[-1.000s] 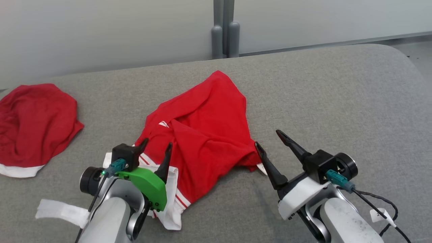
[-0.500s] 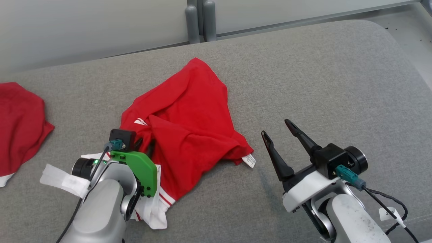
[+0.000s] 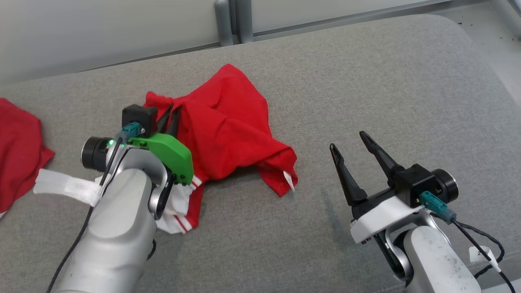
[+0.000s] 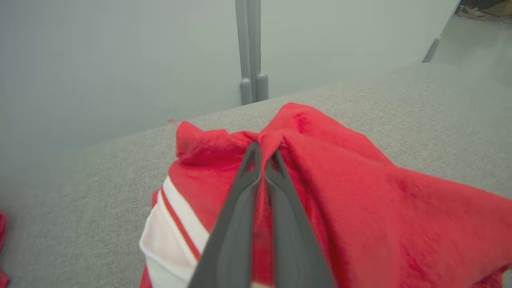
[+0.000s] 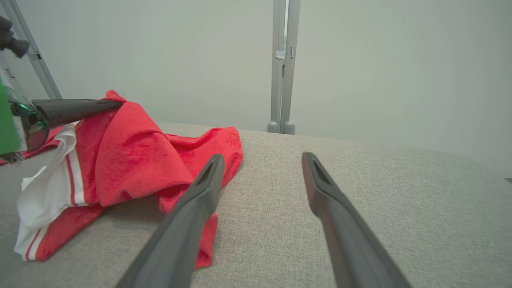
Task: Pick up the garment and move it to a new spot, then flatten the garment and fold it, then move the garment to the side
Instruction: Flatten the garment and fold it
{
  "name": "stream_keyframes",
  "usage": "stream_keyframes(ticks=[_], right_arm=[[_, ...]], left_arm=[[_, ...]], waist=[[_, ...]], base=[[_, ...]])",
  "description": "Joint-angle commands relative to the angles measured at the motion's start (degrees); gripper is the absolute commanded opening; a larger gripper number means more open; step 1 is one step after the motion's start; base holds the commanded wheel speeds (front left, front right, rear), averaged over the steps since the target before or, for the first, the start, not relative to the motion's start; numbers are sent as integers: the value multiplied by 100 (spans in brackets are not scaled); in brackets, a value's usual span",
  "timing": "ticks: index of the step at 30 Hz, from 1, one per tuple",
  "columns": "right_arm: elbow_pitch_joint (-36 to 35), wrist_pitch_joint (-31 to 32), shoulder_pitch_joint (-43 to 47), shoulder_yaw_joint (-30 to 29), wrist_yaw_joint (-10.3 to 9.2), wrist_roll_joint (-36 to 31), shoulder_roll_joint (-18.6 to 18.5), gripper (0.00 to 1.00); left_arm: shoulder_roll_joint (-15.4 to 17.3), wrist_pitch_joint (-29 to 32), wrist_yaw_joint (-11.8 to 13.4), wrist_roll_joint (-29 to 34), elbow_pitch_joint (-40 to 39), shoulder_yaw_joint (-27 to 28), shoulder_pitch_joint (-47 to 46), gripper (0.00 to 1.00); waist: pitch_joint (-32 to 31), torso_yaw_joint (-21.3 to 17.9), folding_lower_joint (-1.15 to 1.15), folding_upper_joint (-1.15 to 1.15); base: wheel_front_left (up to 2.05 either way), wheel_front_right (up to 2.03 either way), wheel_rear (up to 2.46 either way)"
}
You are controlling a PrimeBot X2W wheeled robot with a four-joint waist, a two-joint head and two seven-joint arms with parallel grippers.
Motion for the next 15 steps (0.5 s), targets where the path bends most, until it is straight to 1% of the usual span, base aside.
stream_keyframes(ticks=[1, 7, 11, 15], right_arm=[[-42, -36, -72, -51, 0, -40, -1, 100], [-98, -48, -19, -201, 0, -94, 14, 100], [-104, -58, 50, -290, 0, -114, 9, 100], [-144, -48, 188, -455, 0, -135, 13, 100]], left_arm=[[-50, -88, 26, 64, -15, -32, -285, 0], [-178, -351, 110, 74, -222, -42, -751, 0], [-198, -469, 181, 122, -438, -69, -810, 0], [-138, -483, 338, 180, -900, -115, -590, 0]], waist=[[6, -49, 0, 18], [-36, -128, 0, 18], [-100, -118, 0, 18], [-198, -15, 0, 18]], base=[[0, 0, 0], [0, 0, 0], [0, 0, 0], [0, 0, 0]])
